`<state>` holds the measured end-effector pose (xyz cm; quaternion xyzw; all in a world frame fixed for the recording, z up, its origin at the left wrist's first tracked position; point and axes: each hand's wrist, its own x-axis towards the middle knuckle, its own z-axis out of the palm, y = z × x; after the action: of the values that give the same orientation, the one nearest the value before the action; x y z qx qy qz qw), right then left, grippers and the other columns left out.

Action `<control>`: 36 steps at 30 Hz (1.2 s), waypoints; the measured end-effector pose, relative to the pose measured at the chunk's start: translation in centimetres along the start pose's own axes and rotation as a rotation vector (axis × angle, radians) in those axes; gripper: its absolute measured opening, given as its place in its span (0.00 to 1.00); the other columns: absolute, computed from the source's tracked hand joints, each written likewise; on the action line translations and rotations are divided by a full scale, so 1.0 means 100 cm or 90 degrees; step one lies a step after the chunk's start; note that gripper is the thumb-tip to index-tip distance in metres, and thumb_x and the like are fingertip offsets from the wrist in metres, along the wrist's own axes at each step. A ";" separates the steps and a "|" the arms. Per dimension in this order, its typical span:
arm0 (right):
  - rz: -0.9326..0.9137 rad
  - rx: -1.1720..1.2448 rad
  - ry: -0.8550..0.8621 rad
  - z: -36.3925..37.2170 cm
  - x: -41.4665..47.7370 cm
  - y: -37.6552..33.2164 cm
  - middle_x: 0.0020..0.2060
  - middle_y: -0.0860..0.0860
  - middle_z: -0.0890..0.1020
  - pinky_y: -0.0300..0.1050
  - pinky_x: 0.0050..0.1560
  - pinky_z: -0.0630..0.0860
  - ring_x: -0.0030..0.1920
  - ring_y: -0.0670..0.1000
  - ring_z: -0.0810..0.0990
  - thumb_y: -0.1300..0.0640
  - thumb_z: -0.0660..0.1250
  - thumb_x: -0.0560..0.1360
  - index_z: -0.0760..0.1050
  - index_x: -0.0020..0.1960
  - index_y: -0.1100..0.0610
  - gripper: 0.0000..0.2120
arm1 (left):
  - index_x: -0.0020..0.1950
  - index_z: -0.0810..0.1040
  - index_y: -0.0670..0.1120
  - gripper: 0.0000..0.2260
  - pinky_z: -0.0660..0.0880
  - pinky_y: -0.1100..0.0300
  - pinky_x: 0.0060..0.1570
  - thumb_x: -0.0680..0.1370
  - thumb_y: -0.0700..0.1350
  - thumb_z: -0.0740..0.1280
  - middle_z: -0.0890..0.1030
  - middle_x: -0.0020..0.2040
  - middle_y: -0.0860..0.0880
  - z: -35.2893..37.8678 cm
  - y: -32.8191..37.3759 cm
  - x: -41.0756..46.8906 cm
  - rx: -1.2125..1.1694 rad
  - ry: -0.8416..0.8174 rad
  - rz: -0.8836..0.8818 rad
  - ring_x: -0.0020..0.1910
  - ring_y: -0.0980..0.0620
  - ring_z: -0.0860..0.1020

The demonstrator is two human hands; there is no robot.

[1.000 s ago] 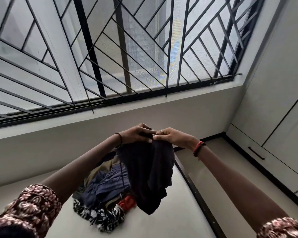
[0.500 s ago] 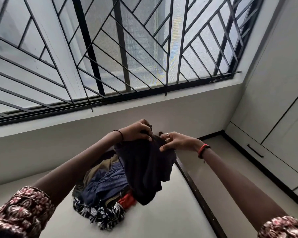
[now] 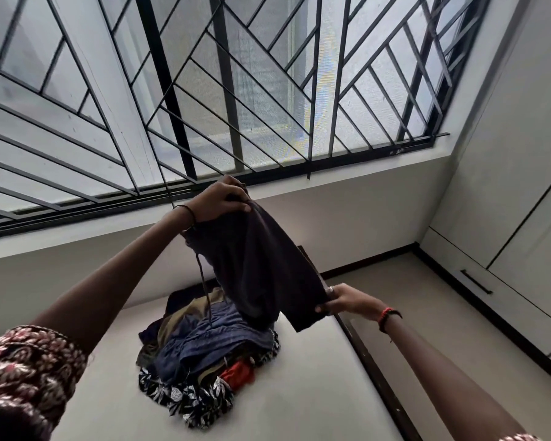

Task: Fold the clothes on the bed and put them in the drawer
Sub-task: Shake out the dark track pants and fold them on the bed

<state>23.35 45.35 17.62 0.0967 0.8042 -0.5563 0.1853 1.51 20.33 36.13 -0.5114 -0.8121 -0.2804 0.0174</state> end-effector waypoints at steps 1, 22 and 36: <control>-0.006 0.048 0.014 -0.003 -0.002 0.003 0.49 0.51 0.83 0.43 0.55 0.76 0.50 0.47 0.80 0.58 0.72 0.73 0.78 0.59 0.60 0.16 | 0.48 0.83 0.37 0.08 0.60 0.81 0.55 0.71 0.37 0.73 0.73 0.50 0.46 0.000 -0.003 -0.002 -0.007 0.005 -0.014 0.51 0.78 0.66; -0.056 0.285 0.445 -0.039 0.022 -0.049 0.52 0.56 0.79 0.34 0.47 0.73 0.49 0.51 0.78 0.65 0.68 0.75 0.75 0.58 0.64 0.12 | 0.50 0.73 0.35 0.21 0.71 0.54 0.46 0.70 0.49 0.75 0.75 0.47 0.42 0.077 -0.045 -0.074 -0.108 0.020 -0.692 0.48 0.43 0.76; -0.058 -0.096 0.400 0.029 0.049 -0.092 0.44 0.54 0.82 0.41 0.49 0.73 0.47 0.51 0.80 0.58 0.79 0.65 0.79 0.51 0.63 0.18 | 0.41 0.71 0.46 0.07 0.78 0.57 0.32 0.79 0.40 0.60 0.71 0.35 0.48 0.145 0.028 -0.064 -0.542 -0.060 -0.663 0.29 0.56 0.74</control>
<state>16.14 39.03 22.63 0.2138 0.8645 -0.4458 -0.0904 10.67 22.79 23.14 -0.0273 -0.7712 -0.5253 -0.3586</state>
